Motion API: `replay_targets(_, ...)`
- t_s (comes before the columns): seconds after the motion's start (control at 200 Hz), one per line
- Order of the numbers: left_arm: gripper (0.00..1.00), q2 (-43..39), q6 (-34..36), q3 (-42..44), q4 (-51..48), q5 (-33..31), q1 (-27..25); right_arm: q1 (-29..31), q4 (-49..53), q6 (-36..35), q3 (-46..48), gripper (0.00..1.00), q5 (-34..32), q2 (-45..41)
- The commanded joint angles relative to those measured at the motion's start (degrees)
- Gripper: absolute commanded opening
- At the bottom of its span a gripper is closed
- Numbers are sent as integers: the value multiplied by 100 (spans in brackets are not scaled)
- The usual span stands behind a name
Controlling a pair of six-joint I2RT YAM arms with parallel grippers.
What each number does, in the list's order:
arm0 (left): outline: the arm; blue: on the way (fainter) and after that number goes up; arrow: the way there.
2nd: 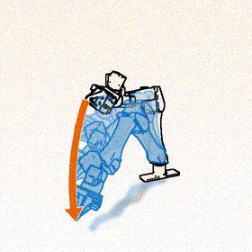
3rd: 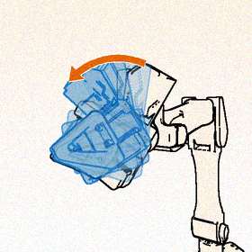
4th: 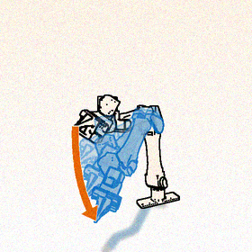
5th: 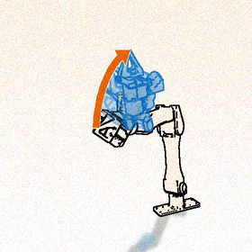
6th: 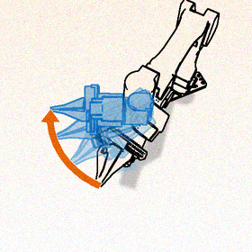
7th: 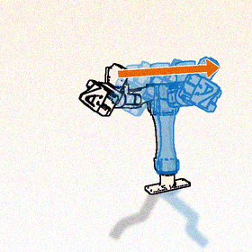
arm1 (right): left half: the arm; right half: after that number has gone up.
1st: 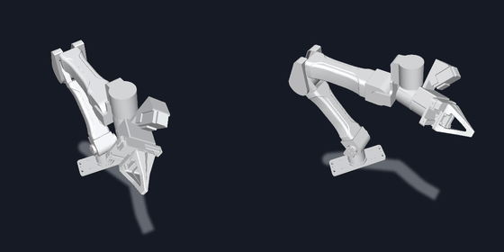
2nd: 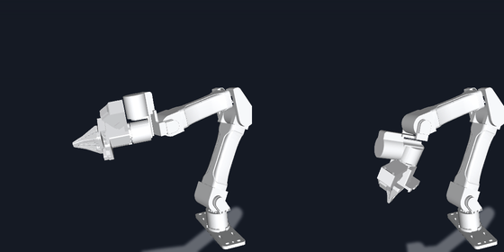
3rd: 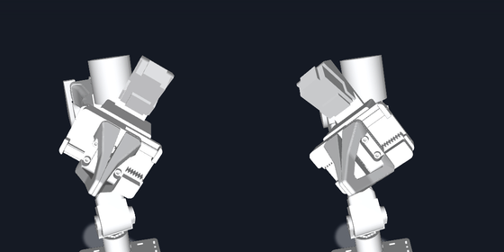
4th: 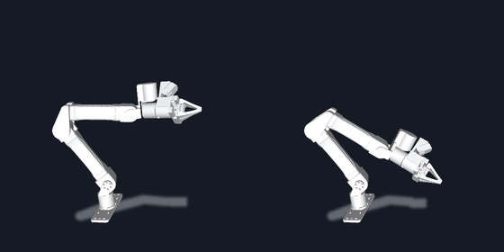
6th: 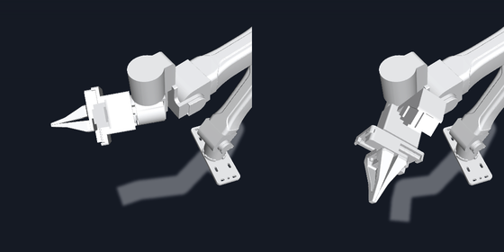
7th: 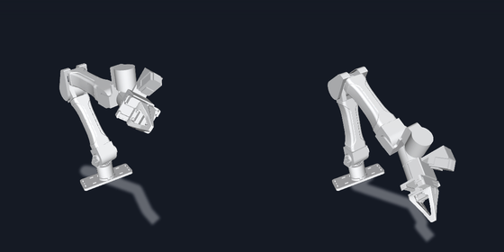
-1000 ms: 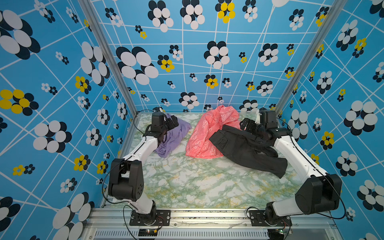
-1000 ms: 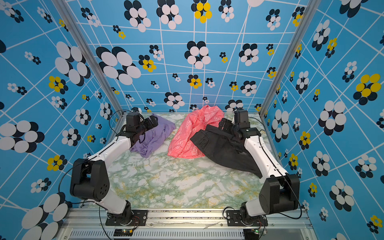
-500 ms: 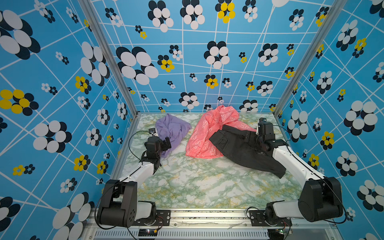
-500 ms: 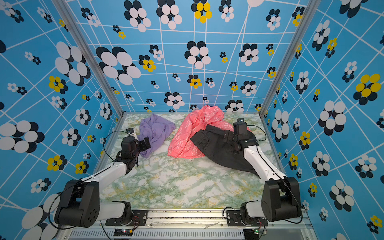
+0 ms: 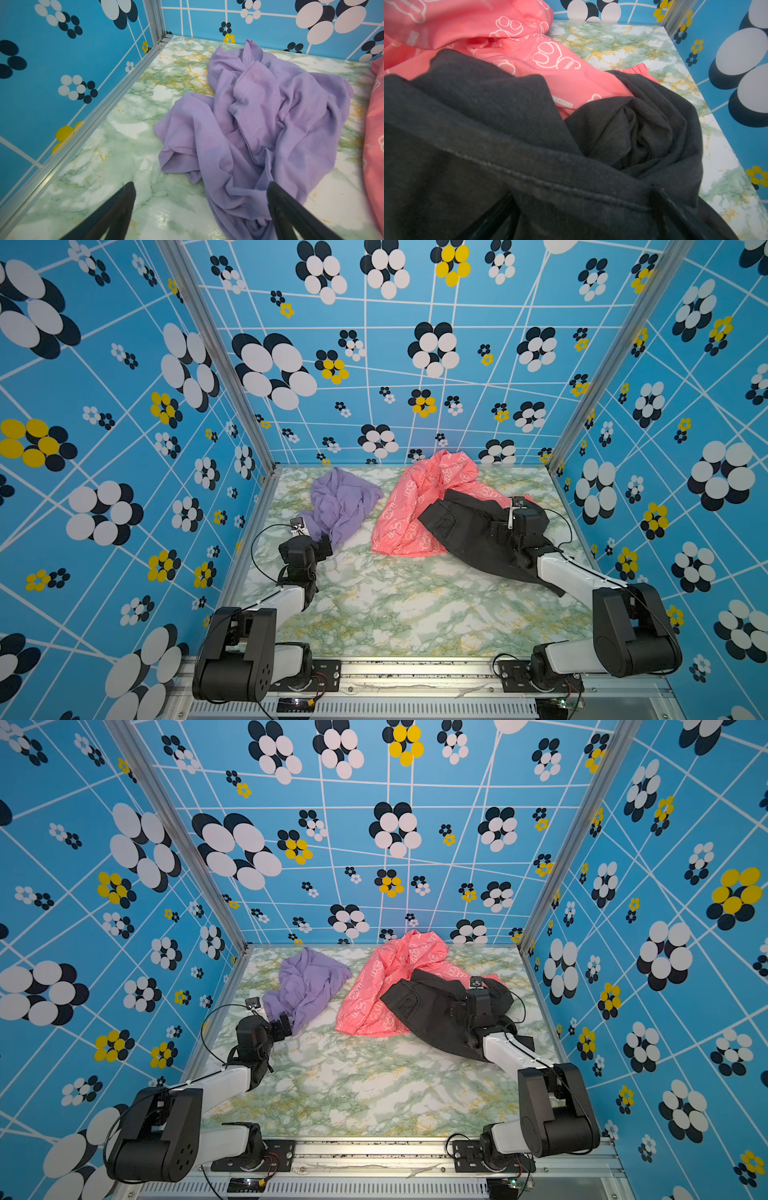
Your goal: Pick out a specific cloth from the pile
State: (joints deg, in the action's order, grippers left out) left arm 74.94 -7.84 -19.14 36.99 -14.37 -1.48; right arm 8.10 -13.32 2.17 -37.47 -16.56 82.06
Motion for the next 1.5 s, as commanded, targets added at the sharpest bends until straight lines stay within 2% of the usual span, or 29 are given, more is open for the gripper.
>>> replay_targets(0.0, 99, 221, 115, -37, 841, 223, 145, -38, -903, -320, 126, 99, 206, 202)
replay_targets(0.155, 99, 765, 211, -5, 1515, 478, 210, -97, -1043, -468, 150, 99, 510, 416)
replay_targets(0.225, 99, 790, 284, -151, 1234, 589, 177, -190, -1203, -472, 169, 99, 700, 545)
replay_targets(0.31, 99, 948, 410, -187, 1334, 951, 172, -376, -1325, -483, 170, 99, 843, 627)
replay_targets(0.43, 99, 1432, 495, -41, 2118, 1131, 183, -555, -1533, -282, 262, 99, 955, 645)
replay_targets(0.485, 99, 1324, 467, -104, 1791, 1110, 159, -645, -1762, -210, 425, 99, 1062, 563)
replay_targets(0.615, 99, 1346, 489, -116, 1803, 1057, 141, -722, -2228, -141, 737, 99, 1135, 477)
replay_targets(1.074, 99, 1357, 520, -125, 1832, 979, 95, -723, -2403, -148, 857, 99, 1137, 442)
replay_targets(1.174, 99, 1357, 521, -122, 1830, 979, 95, -724, -2870, -154, 1152, 99, 1113, 381)
replay_targets(1.269, 99, 1357, 516, -123, 1830, 978, 95, -722, -4633, -195, 1834, 99, 1221, 774)
replay_targets(1.359, 99, 1359, 520, -125, 1829, 978, 95, -722, -3785, -209, 1636, 99, 1233, 527)
replay_targets(1.494, 99, 1366, 520, -134, 1820, 971, 95, -731, -3777, -86, 1520, 99, 958, 641)
